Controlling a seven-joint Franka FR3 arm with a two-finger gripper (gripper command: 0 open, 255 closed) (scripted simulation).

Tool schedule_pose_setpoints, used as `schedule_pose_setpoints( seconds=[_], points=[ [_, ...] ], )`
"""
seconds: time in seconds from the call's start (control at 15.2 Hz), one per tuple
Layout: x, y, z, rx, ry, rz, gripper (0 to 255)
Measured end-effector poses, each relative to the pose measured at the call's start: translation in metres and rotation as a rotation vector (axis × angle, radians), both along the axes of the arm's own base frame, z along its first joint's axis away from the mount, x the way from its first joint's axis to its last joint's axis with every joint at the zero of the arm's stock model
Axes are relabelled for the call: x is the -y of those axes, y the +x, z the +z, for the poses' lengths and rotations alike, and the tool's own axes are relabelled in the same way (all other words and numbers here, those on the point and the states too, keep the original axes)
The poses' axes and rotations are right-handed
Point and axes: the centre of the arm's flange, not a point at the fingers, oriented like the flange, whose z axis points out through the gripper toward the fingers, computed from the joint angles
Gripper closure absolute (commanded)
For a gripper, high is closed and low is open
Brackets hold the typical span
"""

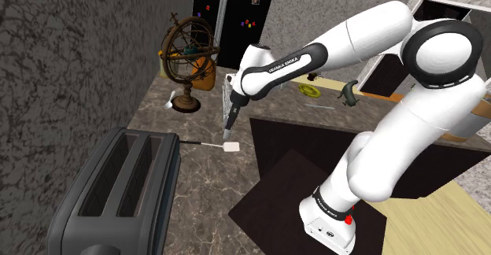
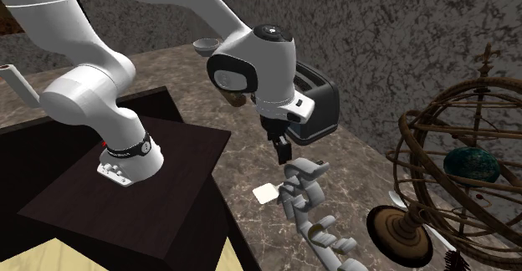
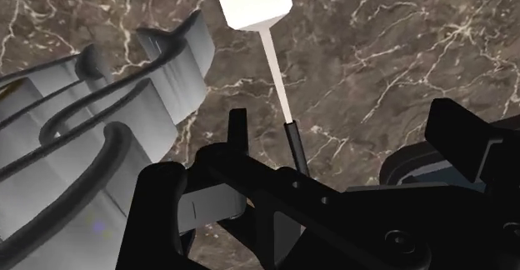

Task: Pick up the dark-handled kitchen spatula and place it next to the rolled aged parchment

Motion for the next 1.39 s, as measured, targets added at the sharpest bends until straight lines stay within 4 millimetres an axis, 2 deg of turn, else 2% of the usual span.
schedule_pose_setpoints(
  seconds=[0.26,0.46,0.59,0.73,1.12,1.39],
  points=[
    [-0.032,0.031,-0.018,0.072,-0.012,0.120,0],
    [-0.049,0.055,-0.036,0.110,-0.023,0.200,0],
    [-0.047,0.064,-0.087,0.046,-0.041,0.224,0],
    [-0.046,0.060,-0.112,0.015,-0.047,0.234,0],
    [-0.041,0.060,-0.149,0.006,-0.048,0.238,0],
    [-0.041,0.061,-0.155,0.006,-0.049,0.238,0]
  ],
)
